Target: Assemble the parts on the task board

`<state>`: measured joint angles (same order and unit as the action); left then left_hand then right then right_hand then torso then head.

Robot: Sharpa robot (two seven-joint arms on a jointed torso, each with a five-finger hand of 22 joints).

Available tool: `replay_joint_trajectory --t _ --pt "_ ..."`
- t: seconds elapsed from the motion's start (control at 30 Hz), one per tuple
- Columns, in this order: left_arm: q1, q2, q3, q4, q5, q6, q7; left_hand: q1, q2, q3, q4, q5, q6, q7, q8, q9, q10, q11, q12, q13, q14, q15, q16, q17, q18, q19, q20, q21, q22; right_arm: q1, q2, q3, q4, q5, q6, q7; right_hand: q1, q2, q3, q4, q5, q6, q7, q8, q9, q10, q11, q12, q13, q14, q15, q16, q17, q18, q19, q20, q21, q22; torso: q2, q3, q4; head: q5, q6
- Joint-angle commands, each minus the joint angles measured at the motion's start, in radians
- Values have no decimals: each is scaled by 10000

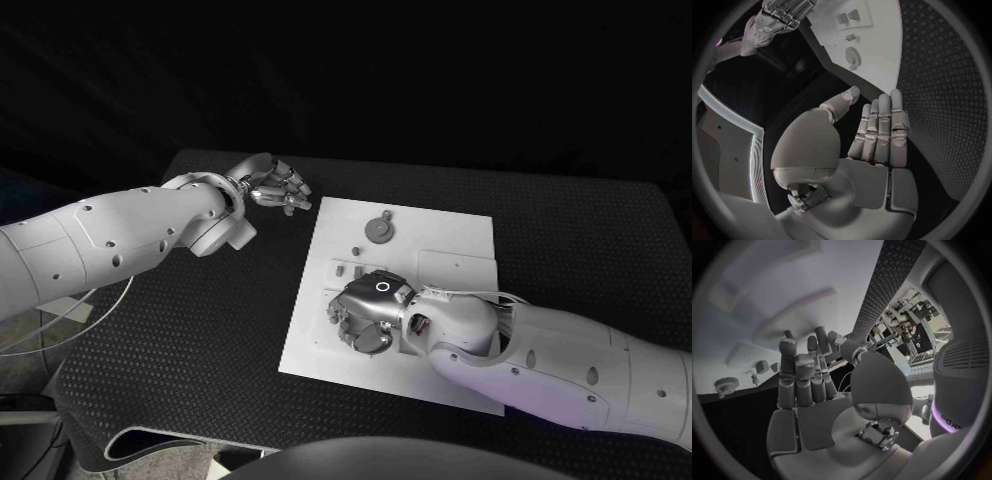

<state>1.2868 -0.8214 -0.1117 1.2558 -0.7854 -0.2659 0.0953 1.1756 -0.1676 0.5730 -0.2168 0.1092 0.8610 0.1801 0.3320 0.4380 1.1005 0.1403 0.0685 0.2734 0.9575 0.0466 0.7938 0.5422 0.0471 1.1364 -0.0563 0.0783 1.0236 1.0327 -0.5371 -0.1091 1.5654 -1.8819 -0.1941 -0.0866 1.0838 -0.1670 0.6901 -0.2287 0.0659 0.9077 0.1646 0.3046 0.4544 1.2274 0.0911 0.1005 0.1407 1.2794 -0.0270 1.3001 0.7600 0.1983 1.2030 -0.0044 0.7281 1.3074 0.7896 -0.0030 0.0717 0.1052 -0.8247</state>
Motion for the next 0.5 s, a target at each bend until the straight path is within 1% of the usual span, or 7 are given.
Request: replay_joint_trajectory --t 0.03,0.13,0.27,0.5 --pt "12 6 4 26 25 74 35 23 16 -42 33 -45 -67 -14 51 -11 0 38 -6 -17 63 -25 -67 16 145 71 14 -32 6 -26 -38 -22 -14 254 40 127 -13 -118 -129 -20 -3 -135 33 -75 -24 -119 30 -90 -27 -7 84 -1 14 635 -38 -47 -12 202 0 1 -2 -25 0" --pt "12 -3 4 24 25 70 29 23 16 -42 34 -45 -67 -14 52 -11 0 38 -6 -18 64 -25 -68 18 145 71 14 -33 6 -26 -81 -22 -17 237 -48 130 -17 -220 -246 -37 1 -338 56 -175 -72 -216 71 -147 -42 -36 124 0 19 635 -62 -38 -27 197 1 8 -4 -29 -8" --pt "12 2 4 21 25 77 32 23 15 -42 35 -45 -68 -14 52 -12 0 38 -6 -19 64 -25 -71 21 145 71 14 -34 6 -26 -148 -22 2 299 -224 141 -24 -293 -325 -29 1 -427 73 -211 -95 -274 97 -179 -49 -54 150 4 22 635 -75 -31 -39 194 1 10 -4 -29 -8" --pt "12 3 4 6 25 67 32 26 14 -42 35 -45 -69 -14 52 -13 0 38 -5 -21 65 -25 -75 26 145 71 14 -36 6 -26 -258 -22 127 421 -440 203 0 -321 -354 -39 3 -438 82 -210 -99 -301 106 -193 -51 -61 159 7 24 635 -78 -33 -44 192 3 17 2 -49 -6"
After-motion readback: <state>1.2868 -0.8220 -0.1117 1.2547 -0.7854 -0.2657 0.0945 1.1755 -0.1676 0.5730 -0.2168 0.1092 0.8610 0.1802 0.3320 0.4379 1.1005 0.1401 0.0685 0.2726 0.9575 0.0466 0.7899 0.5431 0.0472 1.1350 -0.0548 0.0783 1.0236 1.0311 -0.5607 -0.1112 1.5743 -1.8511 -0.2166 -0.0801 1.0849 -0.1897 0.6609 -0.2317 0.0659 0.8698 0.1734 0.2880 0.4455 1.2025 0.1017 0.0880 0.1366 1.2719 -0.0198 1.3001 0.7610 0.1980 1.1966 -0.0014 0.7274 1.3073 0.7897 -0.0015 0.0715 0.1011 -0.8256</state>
